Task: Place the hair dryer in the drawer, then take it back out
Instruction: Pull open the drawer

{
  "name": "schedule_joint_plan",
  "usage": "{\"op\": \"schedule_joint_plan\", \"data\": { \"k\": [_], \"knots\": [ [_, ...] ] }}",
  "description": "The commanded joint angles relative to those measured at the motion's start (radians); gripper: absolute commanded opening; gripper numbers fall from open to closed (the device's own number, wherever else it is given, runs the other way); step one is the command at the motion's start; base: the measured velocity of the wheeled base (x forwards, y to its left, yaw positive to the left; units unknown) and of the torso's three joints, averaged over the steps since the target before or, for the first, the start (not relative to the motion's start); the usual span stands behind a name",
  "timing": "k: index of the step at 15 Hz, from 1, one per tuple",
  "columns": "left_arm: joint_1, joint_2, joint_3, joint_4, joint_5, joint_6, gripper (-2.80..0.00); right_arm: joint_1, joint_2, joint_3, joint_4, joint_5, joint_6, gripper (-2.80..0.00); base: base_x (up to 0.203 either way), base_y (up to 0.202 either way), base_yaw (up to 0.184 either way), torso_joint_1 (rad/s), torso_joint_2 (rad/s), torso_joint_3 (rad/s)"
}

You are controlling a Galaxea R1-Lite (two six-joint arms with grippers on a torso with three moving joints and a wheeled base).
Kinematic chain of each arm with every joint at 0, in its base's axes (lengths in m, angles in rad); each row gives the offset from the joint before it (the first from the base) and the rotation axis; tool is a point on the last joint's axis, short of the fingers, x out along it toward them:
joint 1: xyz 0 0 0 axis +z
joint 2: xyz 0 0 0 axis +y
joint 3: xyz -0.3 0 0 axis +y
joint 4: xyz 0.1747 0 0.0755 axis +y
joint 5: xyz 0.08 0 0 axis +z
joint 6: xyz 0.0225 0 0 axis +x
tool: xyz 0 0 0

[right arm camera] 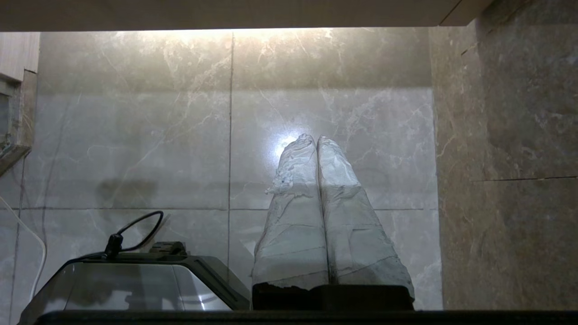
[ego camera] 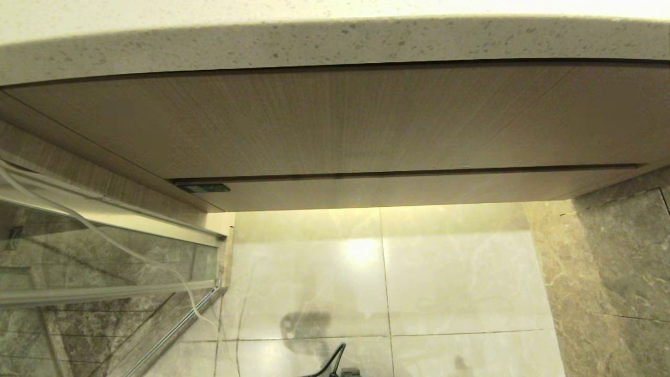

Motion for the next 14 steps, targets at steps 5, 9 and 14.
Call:
{"op": "schedule_joint_plan", "data": {
  "k": [5,9,14],
  "knots": [
    [0.0,0.0,0.04,-0.003,0.0,0.0,-2.8,0.001,0.005,-0.347,0.306,0.141,-0.009,-2.8,0.0,0.0,0.0,0.0,0.0,0.0],
    [0.0,0.0,0.04,-0.002,0.0,0.0,-2.8,0.0,0.084,-0.783,0.907,0.303,-0.086,-2.8,0.0,0.0,0.0,0.0,0.0,0.0],
    [0.0,0.0,0.04,-0.001,0.0,0.0,-2.8,0.003,0.197,-0.861,1.069,0.501,-0.164,-2.8,0.0,0.0,0.0,0.0,0.0,0.0]
  ]
}}
